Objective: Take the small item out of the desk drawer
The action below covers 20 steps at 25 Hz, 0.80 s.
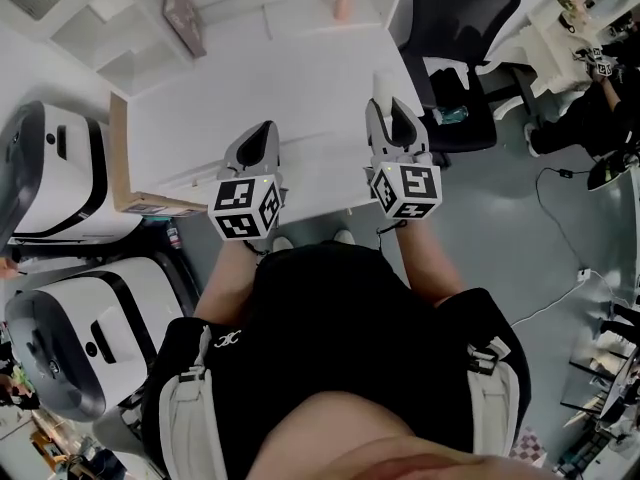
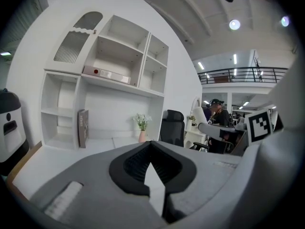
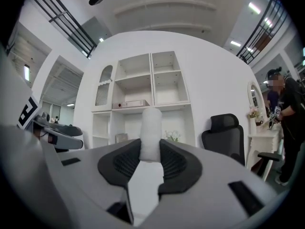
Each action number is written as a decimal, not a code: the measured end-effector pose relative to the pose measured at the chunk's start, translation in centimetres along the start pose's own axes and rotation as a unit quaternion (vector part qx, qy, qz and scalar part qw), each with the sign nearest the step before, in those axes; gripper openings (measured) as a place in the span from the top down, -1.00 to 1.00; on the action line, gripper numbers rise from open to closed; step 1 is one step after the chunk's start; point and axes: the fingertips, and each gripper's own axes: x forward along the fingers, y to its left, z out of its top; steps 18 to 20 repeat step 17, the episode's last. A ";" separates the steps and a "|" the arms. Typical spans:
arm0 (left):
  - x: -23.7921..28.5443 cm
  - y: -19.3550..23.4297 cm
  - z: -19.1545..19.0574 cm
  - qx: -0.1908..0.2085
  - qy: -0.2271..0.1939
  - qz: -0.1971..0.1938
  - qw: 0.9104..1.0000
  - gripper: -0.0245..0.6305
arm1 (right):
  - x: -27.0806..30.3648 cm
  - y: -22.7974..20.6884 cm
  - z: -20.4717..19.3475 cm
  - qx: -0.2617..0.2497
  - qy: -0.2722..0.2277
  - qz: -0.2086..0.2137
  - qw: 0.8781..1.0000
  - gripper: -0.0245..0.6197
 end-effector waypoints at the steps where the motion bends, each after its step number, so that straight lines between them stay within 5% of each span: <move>1: 0.0 -0.1 0.2 0.001 -0.001 -0.001 1.000 0.88 | 0.0 0.0 0.0 0.001 0.001 0.000 1.000 0.57; 20: -0.6 1.3 0.6 0.001 -0.006 0.005 1.000 0.88 | 0.6 1.2 -0.7 0.007 0.007 0.010 1.000 0.57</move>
